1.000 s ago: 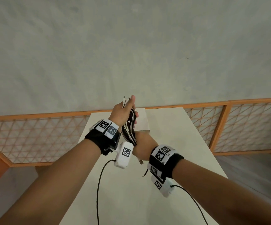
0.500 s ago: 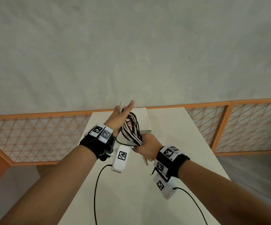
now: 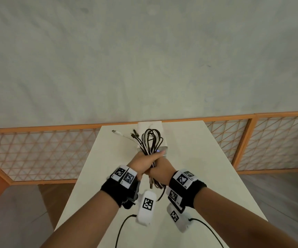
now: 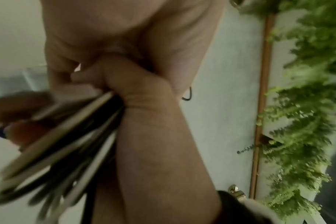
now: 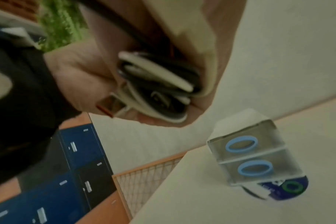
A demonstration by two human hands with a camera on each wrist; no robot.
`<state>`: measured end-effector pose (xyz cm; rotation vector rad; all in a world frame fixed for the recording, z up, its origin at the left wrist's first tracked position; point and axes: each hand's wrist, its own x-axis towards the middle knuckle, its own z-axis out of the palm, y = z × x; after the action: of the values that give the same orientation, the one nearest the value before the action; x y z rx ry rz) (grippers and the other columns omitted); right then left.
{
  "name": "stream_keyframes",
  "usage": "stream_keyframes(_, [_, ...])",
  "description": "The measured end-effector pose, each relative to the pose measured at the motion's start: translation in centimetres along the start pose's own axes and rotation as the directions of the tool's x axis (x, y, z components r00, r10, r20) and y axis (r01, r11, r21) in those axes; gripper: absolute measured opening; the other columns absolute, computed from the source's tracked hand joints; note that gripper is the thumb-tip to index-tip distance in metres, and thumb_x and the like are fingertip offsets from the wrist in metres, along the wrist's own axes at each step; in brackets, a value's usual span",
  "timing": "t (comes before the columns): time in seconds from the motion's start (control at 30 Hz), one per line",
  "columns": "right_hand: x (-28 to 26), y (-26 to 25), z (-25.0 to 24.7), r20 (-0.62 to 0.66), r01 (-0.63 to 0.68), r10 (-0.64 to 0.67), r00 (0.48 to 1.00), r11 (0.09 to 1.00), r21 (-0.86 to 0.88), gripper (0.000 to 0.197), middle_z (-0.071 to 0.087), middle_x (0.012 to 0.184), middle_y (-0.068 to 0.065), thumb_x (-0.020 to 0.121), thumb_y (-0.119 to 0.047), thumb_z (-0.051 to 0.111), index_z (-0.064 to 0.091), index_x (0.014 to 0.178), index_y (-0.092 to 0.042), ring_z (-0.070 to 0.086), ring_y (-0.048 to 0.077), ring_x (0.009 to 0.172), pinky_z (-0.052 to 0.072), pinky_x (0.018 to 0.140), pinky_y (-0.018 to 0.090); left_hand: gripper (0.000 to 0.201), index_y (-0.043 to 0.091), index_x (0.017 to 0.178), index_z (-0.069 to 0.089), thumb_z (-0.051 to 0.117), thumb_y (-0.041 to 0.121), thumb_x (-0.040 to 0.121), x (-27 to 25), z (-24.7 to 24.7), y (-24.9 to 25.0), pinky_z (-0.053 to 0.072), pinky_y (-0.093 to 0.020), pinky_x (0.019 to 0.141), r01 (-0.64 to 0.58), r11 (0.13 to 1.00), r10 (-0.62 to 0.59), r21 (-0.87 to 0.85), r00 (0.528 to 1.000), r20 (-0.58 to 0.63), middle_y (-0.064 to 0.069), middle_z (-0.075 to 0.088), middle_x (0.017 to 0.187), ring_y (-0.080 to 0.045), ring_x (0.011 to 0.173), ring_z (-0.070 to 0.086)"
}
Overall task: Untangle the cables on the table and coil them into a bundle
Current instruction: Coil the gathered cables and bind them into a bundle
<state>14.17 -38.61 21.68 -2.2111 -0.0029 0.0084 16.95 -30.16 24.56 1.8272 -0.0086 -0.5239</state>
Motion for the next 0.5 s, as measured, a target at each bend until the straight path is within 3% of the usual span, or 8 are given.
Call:
stream_keyframes(0.03, [-0.1,-0.1,0.0,0.020,-0.001,0.002,1.000,0.999,-0.049,0.044,0.063,0.116,0.014,0.086,-0.010,0.055,0.050,0.128,0.001,0.062,0.021,0.104,0.049,0.092,0.031,0.080,0.021,0.110,0.070,0.076,0.068,0.047,0.0,0.0,0.0,0.053,-0.043,0.092,0.006,1.000,-0.006,0.002,1.000,-0.022,-0.006,0.072,0.105,-0.024,0.100,0.067])
stream_keyframes(0.1, [-0.5,-0.4,-0.8,0.108,0.057,-0.047,0.993,0.994,-0.096,0.035,0.062,0.095,0.007,0.085,-0.007,0.056,0.056,0.119,0.004,0.058,0.004,0.076,0.045,0.070,0.010,0.050,0.015,0.106,0.070,0.069,0.051,0.072,0.2,0.0,-0.3,0.052,-0.045,0.093,-0.037,0.999,0.040,0.038,0.996,-0.077,-0.011,0.071,0.104,-0.027,0.099,0.066])
stream_keyframes(0.17, [-1.4,-1.5,-2.3,0.262,0.116,-0.071,0.962,0.980,-0.161,0.027,0.064,0.085,0.007,0.089,-0.012,0.057,0.061,0.112,0.002,0.049,0.001,0.065,0.036,0.055,0.003,0.029,0.013,0.094,0.070,0.060,0.039,0.087,0.3,0.2,-0.6,0.050,-0.042,0.094,-0.093,0.992,0.099,0.083,0.992,-0.079,-0.013,0.071,0.100,-0.027,0.097,0.065])
stream_keyframes(0.27, [-2.4,-3.5,-5.6,0.463,0.170,0.051,0.885,0.890,-0.423,0.039,0.065,0.100,0.004,0.088,-0.041,0.059,0.065,0.110,-0.009,0.050,0.007,0.073,0.034,0.064,0.003,0.024,0.016,0.080,0.065,0.057,0.036,0.091,0.4,-0.2,-0.8,0.054,-0.029,0.078,-0.092,0.991,0.094,0.101,0.996,-0.012,-0.006,0.068,0.081,-0.018,0.077,0.066])
stream_keyframes(0.33, [-2.5,-4.8,-7.7,0.415,0.196,0.119,0.902,0.744,-0.639,0.053,0.063,0.097,-0.001,0.083,-0.061,0.054,0.066,0.099,-0.012,0.056,0.016,0.083,0.041,0.077,0.021,0.018,0.012,0.085,0.061,0.053,0.025,0.094,0.7,-1.0,-1.0,0.051,-0.018,0.056,-0.110,0.988,0.111,0.110,0.994,-0.001,-0.003,0.063,0.070,-0.011,0.055,0.063])
stream_keyframes(0.4, [-2.1,-5.5,-8.9,0.241,0.246,-0.102,0.965,0.673,-0.698,0.048,0.069,0.097,0.000,0.086,-0.056,0.048,0.066,0.096,-0.014,0.062,0.022,0.092,0.047,0.078,0.031,0.015,0.007,0.089,0.053,0.048,0.019,0.096,0.7,-1.8,-1.4,0.044,-0.016,0.044,-0.081,0.985,0.085,0.153,0.996,-0.023,-0.002,0.053,0.062,-0.012,0.041,0.055])
stream_keyframes(0.43, [-1.9,-5.9,-8.9,0.198,0.345,-0.287,0.937,0.680,-0.646,0.038,0.070,0.095,0.002,0.090,-0.046,0.047,0.067,0.096,-0.015,0.062,0.023,0.091,0.049,0.078,0.033,0.017,0.005,0.089,0.051,0.047,0.020,0.095,0.8,-1.8,-1.5,0.044,-0.020,0.046,-0.047,0.980,0.054,0.194,0.998,-0.028,-0.002,0.050,0.063,-0.013,0.041,0.055])
stream_keyframes(0.5, [-1.4,-6.4,-7.8,0.287,0.627,-0.569,0.770,0.595,-0.503,0.024,0.069,0.100,0.003,0.093,-0.024,0.047,0.067,0.103,-0.016,0.059,0.024,0.101,0.047,0.090,0.037,0.019,0.003,0.089,0.052,0.043,0.019,0.095,0.8,-1.2,-1.8,0.045,-0.027,0.053,-0.032,0.961,0.037,0.276,0.999,-0.013,-0.003,0.048,0.063,-0.016,0.046,0.053])
